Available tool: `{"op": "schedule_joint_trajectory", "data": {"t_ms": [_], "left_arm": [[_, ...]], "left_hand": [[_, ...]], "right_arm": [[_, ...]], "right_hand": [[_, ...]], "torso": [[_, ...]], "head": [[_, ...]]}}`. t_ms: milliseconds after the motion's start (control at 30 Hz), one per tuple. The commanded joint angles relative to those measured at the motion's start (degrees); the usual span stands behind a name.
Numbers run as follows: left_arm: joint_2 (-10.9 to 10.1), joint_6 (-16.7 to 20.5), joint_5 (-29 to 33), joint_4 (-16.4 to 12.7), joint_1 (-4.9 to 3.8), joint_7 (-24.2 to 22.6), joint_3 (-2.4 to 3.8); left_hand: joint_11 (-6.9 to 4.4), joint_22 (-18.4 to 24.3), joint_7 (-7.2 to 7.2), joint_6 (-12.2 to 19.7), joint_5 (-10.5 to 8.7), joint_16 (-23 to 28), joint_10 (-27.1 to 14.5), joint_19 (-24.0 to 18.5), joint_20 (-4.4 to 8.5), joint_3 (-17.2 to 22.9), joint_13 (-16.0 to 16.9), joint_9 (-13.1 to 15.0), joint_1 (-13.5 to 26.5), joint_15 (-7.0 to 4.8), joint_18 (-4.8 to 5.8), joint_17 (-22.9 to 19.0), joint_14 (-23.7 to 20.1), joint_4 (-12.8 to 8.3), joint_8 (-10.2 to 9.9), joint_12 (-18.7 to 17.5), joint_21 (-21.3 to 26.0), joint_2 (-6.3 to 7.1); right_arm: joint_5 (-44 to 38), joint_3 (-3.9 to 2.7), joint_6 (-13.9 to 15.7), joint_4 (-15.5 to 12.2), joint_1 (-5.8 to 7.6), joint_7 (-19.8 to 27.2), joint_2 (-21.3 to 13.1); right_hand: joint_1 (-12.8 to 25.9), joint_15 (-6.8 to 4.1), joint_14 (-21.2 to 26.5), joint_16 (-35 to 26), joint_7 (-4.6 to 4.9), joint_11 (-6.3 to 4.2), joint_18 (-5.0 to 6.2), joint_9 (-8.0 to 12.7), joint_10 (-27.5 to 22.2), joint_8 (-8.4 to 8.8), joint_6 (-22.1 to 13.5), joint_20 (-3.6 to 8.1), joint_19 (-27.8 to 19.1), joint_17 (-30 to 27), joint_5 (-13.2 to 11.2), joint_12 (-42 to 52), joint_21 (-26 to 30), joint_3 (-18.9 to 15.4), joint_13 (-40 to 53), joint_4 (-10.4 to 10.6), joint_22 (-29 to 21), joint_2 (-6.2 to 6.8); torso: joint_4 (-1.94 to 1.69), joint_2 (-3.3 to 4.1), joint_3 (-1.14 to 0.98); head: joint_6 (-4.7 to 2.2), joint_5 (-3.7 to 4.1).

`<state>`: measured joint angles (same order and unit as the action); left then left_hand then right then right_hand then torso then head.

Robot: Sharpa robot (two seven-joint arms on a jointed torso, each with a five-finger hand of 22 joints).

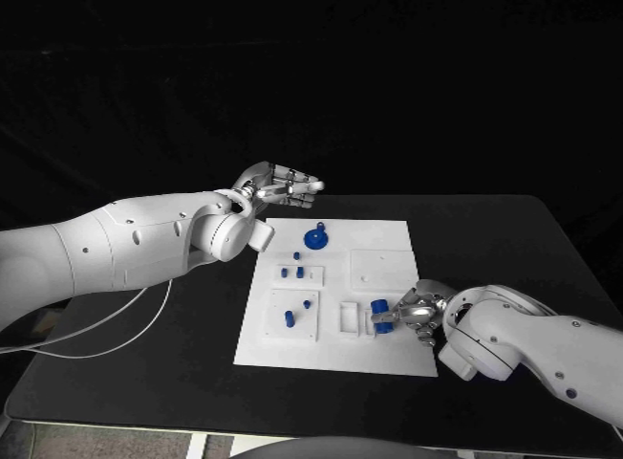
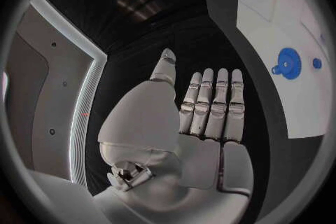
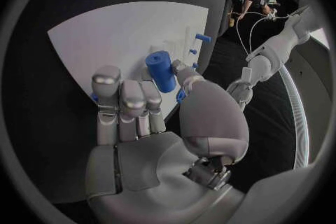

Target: Assemble the parts on the task board

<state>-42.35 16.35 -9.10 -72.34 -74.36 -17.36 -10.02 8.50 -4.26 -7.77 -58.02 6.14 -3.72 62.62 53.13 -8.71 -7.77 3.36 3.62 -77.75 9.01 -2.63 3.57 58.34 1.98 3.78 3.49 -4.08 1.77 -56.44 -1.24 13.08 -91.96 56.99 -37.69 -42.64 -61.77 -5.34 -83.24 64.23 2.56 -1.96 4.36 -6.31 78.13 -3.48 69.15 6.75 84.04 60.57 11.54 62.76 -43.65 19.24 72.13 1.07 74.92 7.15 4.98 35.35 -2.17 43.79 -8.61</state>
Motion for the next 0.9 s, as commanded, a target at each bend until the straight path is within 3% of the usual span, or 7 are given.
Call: {"op": "schedule_joint_trajectory", "data": {"t_ms": [33, 533, 900], "left_arm": [[0.05, -0.93, 0.38, -0.08, -0.02, -0.23, 0.05], [0.23, -1.28, 0.38, -0.09, -0.03, 0.03, 0.05], [0.29, -1.80, 0.38, -0.09, -0.03, 0.25, 0.05]], "left_hand": [[0.07, 0.07, -0.02, 0.65, 0.33, 0.29, -0.56, 0.28, 0.08, -0.15, -0.03, -0.05, 0.57, 0.35, -0.33, -0.09, 0.09, -0.26, -0.05, 0.07, -0.15, 0.21], [0.12, 0.06, -0.20, 0.70, 0.33, 0.29, -0.70, 0.27, 0.06, -0.07, -0.03, -0.05, 0.74, 0.36, -0.36, -0.09, 0.05, -0.15, -0.05, 0.07, -0.16, 0.31], [0.16, 0.07, -0.32, 0.71, 0.32, 0.29, -0.83, 0.25, 0.02, 0.07, -0.03, -0.05, 0.89, 0.40, -0.40, -0.09, -0.07, 0.12, -0.03, 0.07, -0.15, 0.40]], "right_arm": [[0.08, -0.16, 0.79, -1.28, 0.29, -0.43, 0.05], [0.13, -0.17, -0.42, -0.71, 0.52, -0.95, 3.10], [0.23, 0.03, -2.50, 2.66, 0.53, -2.17, 5.71]], "right_hand": [[0.29, -0.37, 0.04, -0.27, -0.05, -0.46, -0.23, -0.16, 0.04, -0.19, 0.40, 0.18, 3.14, -0.07, -0.66, -0.17, 0.07, -0.19, -0.03, -0.16, 3.83, -0.19], [0.26, -0.43, 0.06, -0.40, -0.23, -0.57, -0.40, 0.02, 0.04, -0.17, 1.00, 0.27, 3.08, -0.16, -1.33, -0.52, 0.21, -0.57, -0.28, 0.07, 3.85, -0.33], [0.39, -0.43, 0.14, -0.64, -0.10, -0.49, -0.39, 0.25, -0.23, -0.18, 0.81, 0.30, 3.04, -0.22, -2.70, -1.00, 0.53, -1.05, -0.60, 1.73, 3.87, 0.17]], "torso": [[0.01, -0.01, 0.11], [-0.18, 0.16, 0.07], [-0.14, 0.13, 0.15]], "head": [[-0.10, 0.02], [-0.13, -0.03], [-0.01, -0.24]]}}
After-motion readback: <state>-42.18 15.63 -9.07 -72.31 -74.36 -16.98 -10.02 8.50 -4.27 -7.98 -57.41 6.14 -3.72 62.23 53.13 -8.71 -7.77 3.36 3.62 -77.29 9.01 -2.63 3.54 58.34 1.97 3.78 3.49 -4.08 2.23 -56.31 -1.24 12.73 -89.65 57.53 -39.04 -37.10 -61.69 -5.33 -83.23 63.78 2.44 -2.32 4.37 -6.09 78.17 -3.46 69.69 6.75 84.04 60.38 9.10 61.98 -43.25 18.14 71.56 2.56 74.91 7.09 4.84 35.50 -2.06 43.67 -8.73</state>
